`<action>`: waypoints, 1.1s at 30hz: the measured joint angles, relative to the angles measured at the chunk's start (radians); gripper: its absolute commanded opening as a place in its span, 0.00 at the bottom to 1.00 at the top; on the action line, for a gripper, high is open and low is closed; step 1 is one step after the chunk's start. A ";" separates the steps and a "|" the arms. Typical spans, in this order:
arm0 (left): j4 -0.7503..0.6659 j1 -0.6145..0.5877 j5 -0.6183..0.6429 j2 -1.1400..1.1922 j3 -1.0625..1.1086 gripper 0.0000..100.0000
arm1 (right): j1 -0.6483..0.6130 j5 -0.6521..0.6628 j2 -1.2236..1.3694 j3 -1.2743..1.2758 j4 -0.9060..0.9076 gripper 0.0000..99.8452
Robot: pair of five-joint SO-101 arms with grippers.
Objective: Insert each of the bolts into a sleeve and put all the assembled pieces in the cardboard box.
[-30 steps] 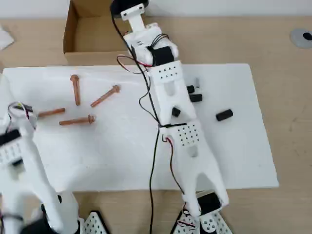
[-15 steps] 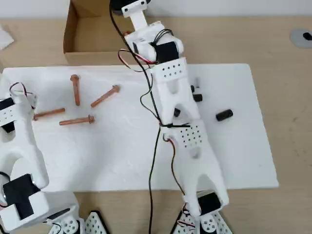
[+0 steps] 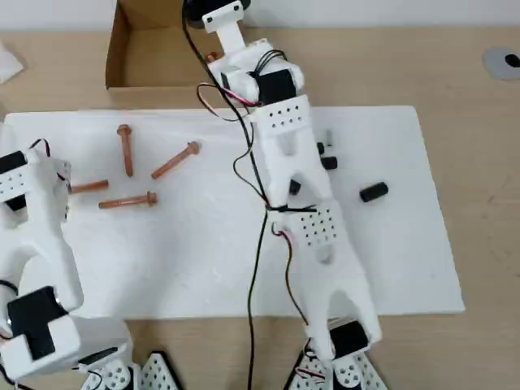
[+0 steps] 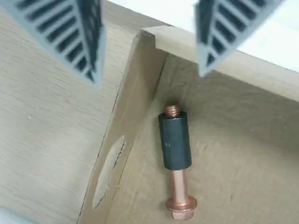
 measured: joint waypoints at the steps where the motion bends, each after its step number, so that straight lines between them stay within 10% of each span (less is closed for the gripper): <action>1: 0.000 0.000 0.002 0.020 -0.017 0.11 | 0.000 0.000 0.000 0.000 0.000 0.17; 33: 0.224 0.017 -0.035 0.480 -0.482 0.00 | 0.000 0.000 0.000 0.000 0.087 0.16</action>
